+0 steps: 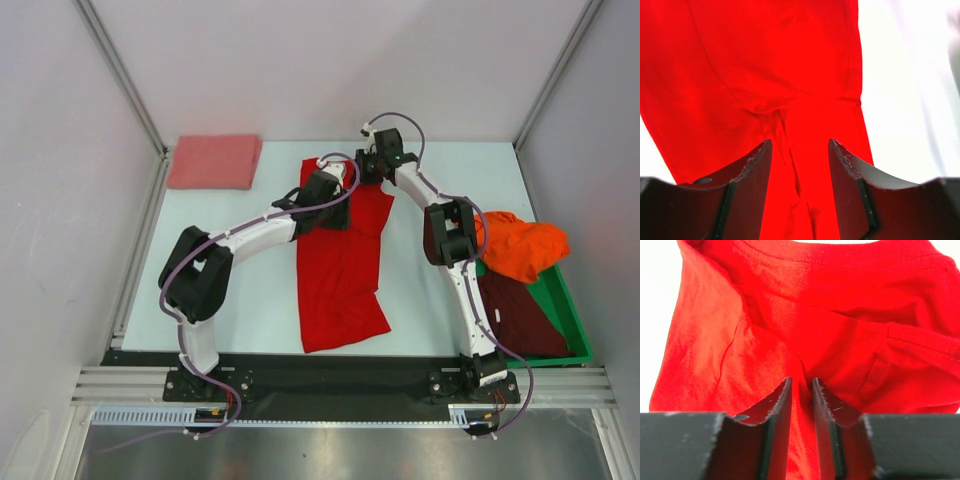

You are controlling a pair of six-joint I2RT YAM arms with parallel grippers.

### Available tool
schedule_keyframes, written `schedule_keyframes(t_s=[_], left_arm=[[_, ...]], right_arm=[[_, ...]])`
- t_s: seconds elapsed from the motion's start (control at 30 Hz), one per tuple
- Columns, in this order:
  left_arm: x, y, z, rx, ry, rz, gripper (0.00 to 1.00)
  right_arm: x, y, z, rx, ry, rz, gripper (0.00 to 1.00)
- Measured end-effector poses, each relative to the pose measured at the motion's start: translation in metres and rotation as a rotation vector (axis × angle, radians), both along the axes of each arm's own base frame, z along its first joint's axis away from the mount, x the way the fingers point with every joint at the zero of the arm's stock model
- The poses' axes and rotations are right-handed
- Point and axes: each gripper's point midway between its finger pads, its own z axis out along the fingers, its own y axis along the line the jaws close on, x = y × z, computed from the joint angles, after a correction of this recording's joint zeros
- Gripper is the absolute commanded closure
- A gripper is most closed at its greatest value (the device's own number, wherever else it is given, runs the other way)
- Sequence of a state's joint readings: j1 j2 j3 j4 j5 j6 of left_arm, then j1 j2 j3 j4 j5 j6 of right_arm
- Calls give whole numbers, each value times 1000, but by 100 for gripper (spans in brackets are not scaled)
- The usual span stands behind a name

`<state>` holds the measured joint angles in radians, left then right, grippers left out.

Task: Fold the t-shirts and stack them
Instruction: Fold the tshirt

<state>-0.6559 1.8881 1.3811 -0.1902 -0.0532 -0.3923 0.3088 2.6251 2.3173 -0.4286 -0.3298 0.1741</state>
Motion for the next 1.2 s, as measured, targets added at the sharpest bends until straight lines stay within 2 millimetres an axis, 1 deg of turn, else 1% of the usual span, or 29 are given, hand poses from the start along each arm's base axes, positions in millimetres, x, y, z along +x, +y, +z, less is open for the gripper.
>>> schedule_keyframes(t_s=[0.07,0.1,0.17,0.2,0.27,0.37,0.57,0.7,0.97,1.2], left_arm=[[-1,1,-3,1,6,-2,46],[-2,1,-4,3,9,-2,46],[-3,2,-6,6,14,-2,46],[-3,2,-7,6,15,-2,46],[-4,3,-8,6,17,-2,46],[-5,3,-11,7,21,-3,46],[-7,6,-14,4,32,3,45],[-6,6,-12,-1,27,4,45],[-6,4,-9,-21,27,0,45],[-7,7,-14,-17,35,3,45]], right_arm=[[0,1,0,-2,0,-1,83],[0,1,0,-5,-1,-2,88],[0,1,1,-4,-1,-9,92],[1,1,2,-3,-3,-11,97],[2,3,6,-4,-10,-12,99],[3,8,10,-4,-23,-13,99],[-1,20,12,8,-19,-5,99],[1,21,18,16,-27,-8,99],[-2,23,19,-8,-36,-23,99],[-6,32,41,-5,-74,-20,99]])
